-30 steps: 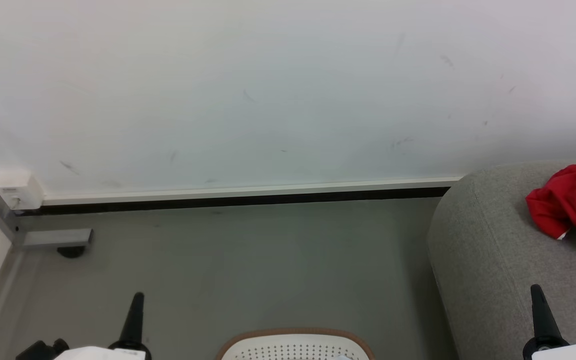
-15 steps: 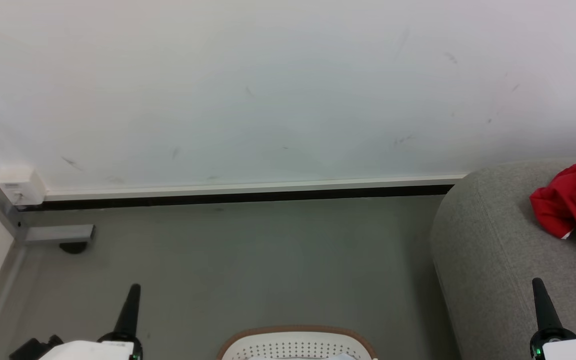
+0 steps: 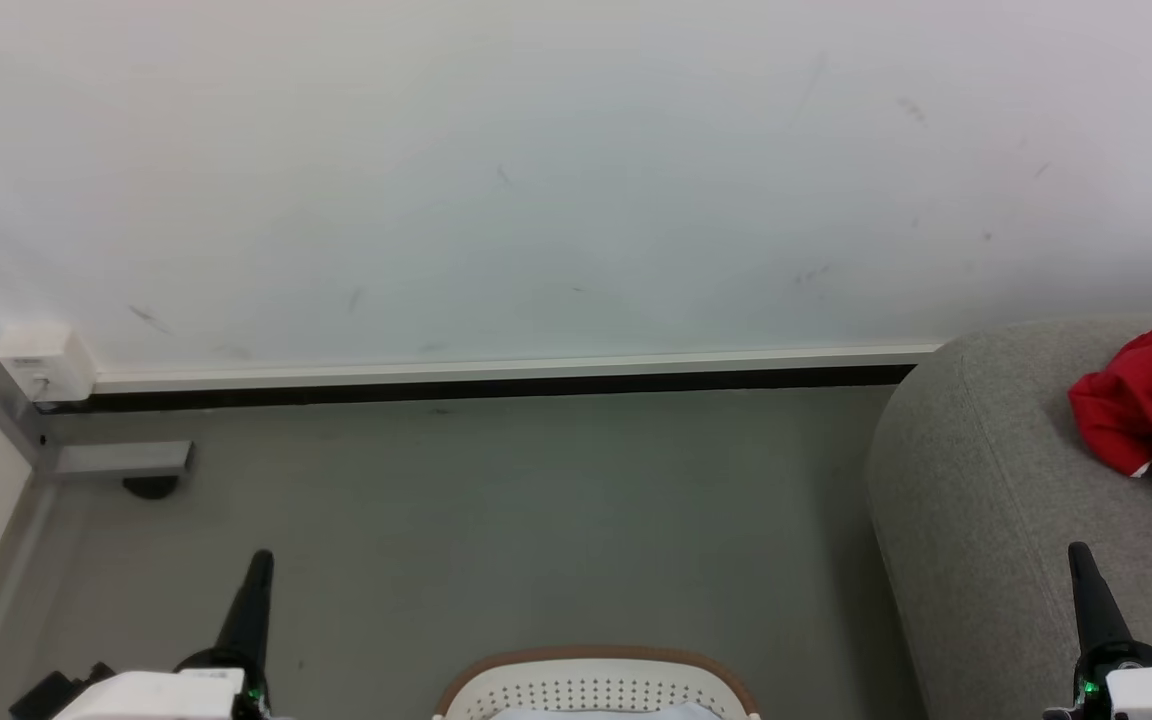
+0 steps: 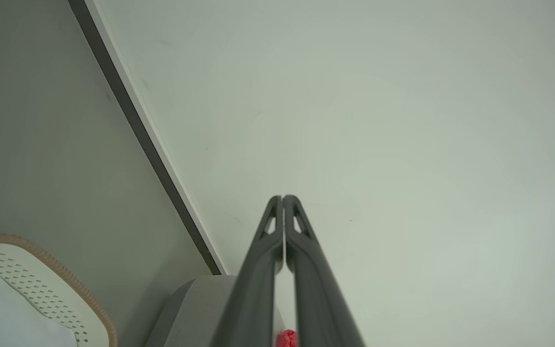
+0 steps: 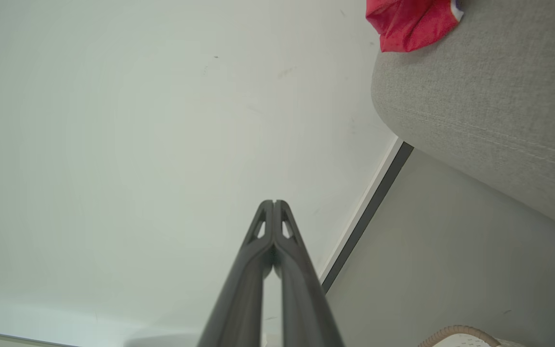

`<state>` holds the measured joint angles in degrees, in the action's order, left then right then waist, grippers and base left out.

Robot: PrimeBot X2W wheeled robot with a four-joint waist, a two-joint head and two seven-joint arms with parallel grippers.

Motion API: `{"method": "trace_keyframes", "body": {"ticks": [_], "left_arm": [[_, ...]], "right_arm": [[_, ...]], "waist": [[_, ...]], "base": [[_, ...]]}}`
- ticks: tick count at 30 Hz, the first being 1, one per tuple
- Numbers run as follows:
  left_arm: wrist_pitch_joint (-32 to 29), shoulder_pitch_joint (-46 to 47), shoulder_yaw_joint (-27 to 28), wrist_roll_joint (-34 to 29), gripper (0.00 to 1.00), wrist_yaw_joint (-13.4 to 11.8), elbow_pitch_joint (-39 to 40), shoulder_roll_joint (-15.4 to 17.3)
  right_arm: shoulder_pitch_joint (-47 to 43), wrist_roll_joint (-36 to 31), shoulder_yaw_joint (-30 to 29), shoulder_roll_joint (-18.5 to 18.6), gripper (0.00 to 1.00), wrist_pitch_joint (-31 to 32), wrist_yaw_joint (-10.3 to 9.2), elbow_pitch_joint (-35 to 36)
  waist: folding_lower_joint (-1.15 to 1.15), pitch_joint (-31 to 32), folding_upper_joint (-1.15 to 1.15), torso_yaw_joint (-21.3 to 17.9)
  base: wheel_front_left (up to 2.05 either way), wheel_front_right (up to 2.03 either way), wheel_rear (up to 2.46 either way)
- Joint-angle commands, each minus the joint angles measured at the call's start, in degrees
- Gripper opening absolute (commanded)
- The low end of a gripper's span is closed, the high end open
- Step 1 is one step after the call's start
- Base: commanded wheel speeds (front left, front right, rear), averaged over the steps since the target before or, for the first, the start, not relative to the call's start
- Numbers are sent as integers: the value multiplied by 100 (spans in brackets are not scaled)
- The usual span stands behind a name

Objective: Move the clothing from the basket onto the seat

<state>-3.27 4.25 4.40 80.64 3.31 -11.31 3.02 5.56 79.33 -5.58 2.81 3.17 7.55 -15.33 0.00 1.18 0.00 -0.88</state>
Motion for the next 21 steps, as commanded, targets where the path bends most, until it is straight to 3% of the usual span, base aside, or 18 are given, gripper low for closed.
{"method": "trace_keyframes", "body": {"ticks": [1, 21], "left_arm": [[-42, 80, 38, 149, 0, 26, 33, 15], [-267, 180, 194, 936, 0, 77, 70, -3]], "right_arm": [[82, 159, -16, 44, 0, 35, -9, 42], [169, 1052, -42, 68, 0, 243, -11, 52]], "waist": [[0, -4, 0, 4], [0, -76, 0, 62]], "base": [[0, 0, 0], [0, 0, 0]]}}
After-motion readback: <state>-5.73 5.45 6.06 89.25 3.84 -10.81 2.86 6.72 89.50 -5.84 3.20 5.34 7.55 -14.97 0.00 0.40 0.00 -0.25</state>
